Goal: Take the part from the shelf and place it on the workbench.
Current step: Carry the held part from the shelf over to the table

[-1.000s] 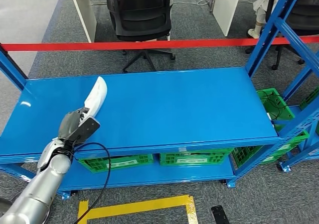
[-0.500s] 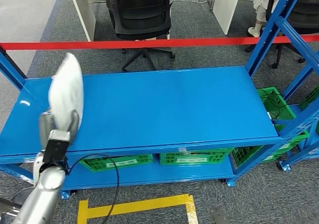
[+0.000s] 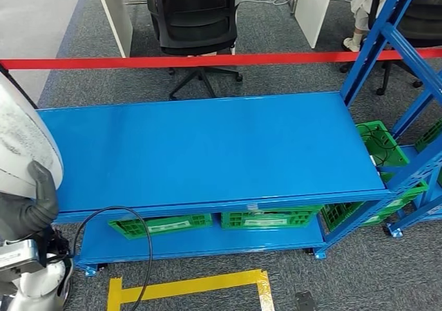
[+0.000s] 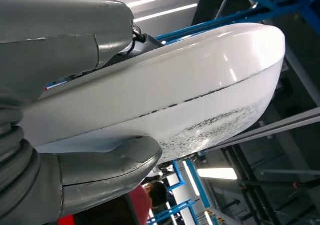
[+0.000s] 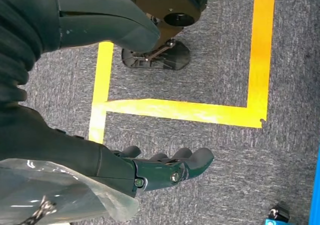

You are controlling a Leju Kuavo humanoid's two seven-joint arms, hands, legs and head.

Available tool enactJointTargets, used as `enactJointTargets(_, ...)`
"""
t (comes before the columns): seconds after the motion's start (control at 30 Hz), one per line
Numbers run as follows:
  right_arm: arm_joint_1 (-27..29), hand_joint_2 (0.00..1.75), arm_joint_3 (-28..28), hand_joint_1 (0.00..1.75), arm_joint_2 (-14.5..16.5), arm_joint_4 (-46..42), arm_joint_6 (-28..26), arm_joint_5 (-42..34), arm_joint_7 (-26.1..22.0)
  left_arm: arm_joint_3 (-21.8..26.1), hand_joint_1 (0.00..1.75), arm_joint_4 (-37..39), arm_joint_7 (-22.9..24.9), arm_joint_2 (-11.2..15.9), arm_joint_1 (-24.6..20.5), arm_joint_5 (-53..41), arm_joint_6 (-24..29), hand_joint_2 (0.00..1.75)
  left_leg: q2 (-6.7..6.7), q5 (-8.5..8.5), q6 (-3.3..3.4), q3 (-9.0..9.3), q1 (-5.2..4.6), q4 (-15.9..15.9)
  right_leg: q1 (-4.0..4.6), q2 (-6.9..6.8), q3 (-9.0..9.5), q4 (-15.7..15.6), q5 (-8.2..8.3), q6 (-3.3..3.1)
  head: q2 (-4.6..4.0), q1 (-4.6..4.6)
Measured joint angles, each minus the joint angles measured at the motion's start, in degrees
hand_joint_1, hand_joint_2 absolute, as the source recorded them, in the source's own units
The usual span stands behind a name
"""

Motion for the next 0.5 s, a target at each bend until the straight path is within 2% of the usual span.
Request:
enactJointTargets(0.37, 0.2, 1.75, -0.4, 0.0, 0.0, 0.1, 4.8, 0.7, 3.5, 0.1, 1.75, -1.9, -0.3, 0.7, 1.5, 4.5, -1.1, 1.75, 0.0, -0.04, 0.04, -0.02, -0.04, 0.1, -0.07, 0.0, 0.0, -0.1, 0.01, 0.02, 0.0, -0.01)
enactJointTargets(0.5, 0.3, 1.75, -0.4, 0.0, 0.0, 0.1, 1.8, 1.7, 5.4, 0.4, 1.75, -1.9, -0.1, 0.8, 2.5, 5.6, -1.5, 1.75, 0.0, -0.1, 0.14, -0.05, -0.19, 0.2, -0.25, 0.0, -0.01, -0.1, 0.06, 0.1, 0.0, -0.02)
